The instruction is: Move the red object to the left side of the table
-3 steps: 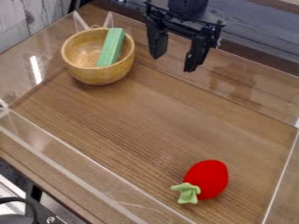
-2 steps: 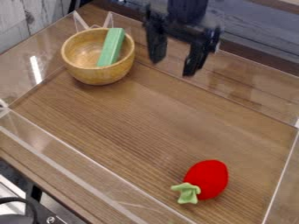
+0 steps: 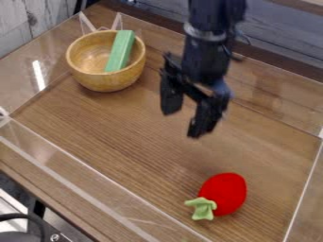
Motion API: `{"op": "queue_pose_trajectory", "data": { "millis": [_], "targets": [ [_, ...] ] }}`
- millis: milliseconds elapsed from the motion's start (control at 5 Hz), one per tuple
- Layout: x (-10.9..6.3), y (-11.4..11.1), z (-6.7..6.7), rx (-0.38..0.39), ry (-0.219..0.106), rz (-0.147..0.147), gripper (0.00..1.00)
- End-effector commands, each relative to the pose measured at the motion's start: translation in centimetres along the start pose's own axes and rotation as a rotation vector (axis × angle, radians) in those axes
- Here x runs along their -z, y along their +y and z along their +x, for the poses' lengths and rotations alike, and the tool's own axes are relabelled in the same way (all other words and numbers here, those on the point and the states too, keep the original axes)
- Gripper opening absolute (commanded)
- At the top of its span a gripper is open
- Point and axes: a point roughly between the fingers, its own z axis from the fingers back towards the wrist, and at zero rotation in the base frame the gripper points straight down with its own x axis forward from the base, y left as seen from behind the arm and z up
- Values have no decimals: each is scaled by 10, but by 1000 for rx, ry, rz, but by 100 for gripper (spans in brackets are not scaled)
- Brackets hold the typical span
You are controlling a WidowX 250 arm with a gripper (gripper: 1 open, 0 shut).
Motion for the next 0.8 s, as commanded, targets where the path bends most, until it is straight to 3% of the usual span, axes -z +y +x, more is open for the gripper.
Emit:
{"op": "queue_pose_trajectory", "data": {
  "millis": [0, 200, 400, 600],
  "targets": [
    [-1, -27, -3, 163, -45, 32, 100],
    [12, -49, -6, 316, -38, 46, 100],
    [22, -62, -3, 374, -40, 49, 100],
    [27, -70, -3, 373, -64, 49, 100]
  ]
}}
